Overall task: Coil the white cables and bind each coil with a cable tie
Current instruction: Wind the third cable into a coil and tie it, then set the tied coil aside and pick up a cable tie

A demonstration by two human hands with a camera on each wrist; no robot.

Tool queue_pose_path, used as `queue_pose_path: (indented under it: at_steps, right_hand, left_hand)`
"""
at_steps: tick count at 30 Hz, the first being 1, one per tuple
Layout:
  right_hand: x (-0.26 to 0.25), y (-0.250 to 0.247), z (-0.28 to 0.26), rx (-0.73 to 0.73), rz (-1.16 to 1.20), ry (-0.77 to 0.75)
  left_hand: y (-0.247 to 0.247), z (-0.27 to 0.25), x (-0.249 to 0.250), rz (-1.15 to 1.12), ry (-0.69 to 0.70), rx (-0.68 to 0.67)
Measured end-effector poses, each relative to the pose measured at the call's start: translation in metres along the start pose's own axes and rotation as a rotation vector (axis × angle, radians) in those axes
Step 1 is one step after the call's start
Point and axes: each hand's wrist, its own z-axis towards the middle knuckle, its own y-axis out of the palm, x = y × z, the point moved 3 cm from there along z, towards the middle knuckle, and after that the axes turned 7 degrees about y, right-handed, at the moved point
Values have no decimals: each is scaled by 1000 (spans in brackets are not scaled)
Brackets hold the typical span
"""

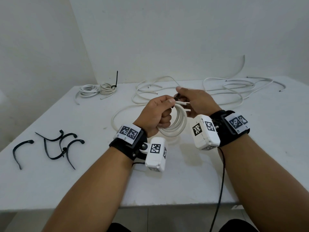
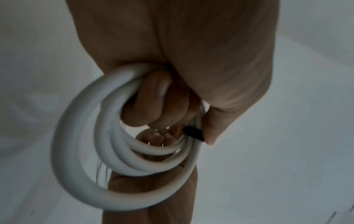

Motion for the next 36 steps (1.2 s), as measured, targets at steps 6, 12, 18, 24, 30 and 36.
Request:
queue_pose_path:
  at_steps: [6, 12, 18, 24, 30, 36]
  right_hand:
    - [-8, -2, -6, 111, -96, -77]
    - [0, 18, 1, 149, 31, -50]
    - [11, 32, 28, 55, -514, 139]
    - [13, 44, 36, 114, -1225, 244]
    - [1, 56, 9, -172, -1101, 355]
    - [-8, 50, -9, -171, -1185, 401]
  left_hand:
    - [5, 2, -5, 91, 3, -52]
    - [-7, 0, 1, 136, 26, 8]
    - [-61, 8, 30, -9, 151, 449]
    - [-117, 9, 47, 216, 208, 811]
    - [-150, 40, 63, 751, 101, 646]
    - [-177, 83, 64, 1163, -151, 399]
